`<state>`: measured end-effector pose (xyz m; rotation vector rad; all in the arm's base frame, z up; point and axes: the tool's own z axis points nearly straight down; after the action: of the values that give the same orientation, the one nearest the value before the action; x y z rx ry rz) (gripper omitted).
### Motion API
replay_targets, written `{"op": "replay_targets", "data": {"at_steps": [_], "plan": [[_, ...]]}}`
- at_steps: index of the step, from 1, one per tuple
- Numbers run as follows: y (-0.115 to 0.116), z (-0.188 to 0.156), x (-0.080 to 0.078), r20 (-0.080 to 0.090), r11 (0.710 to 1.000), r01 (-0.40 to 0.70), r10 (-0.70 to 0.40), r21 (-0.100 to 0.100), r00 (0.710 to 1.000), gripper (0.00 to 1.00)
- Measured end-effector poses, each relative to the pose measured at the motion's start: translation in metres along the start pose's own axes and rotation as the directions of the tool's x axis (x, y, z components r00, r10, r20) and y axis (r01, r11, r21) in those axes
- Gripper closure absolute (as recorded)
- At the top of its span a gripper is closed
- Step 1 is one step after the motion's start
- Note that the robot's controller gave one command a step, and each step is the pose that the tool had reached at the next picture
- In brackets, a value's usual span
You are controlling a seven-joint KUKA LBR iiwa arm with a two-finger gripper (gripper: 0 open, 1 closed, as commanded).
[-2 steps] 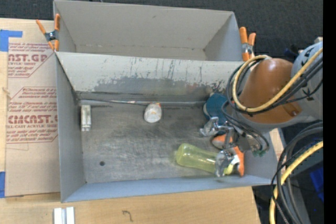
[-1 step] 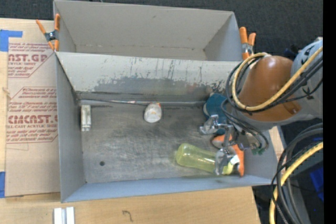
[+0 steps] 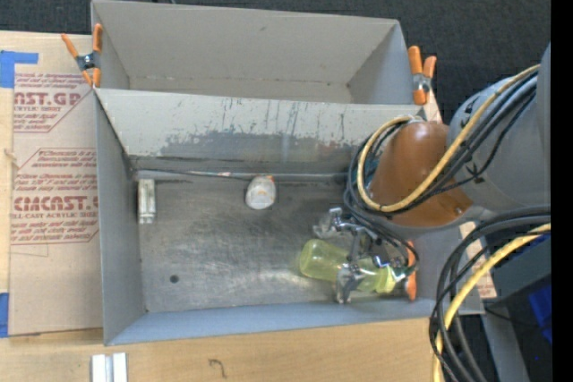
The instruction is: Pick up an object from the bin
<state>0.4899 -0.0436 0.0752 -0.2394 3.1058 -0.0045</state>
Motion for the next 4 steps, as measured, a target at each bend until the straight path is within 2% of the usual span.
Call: {"op": "replay_targets", "data": {"at_steps": [1,3,4], "plan": [[-0.005,0.002,0.005,-0.014,0.998,-0.067,0.067,-0.006,0.998,1.00],[-0.005,-0.001,0.006,-0.019,0.998,-0.067,0.067,-0.006,0.998,1.00],[-0.004,-0.020,0.009,-0.032,0.998,-0.066,0.066,-0.007,0.997,1.00]]}}
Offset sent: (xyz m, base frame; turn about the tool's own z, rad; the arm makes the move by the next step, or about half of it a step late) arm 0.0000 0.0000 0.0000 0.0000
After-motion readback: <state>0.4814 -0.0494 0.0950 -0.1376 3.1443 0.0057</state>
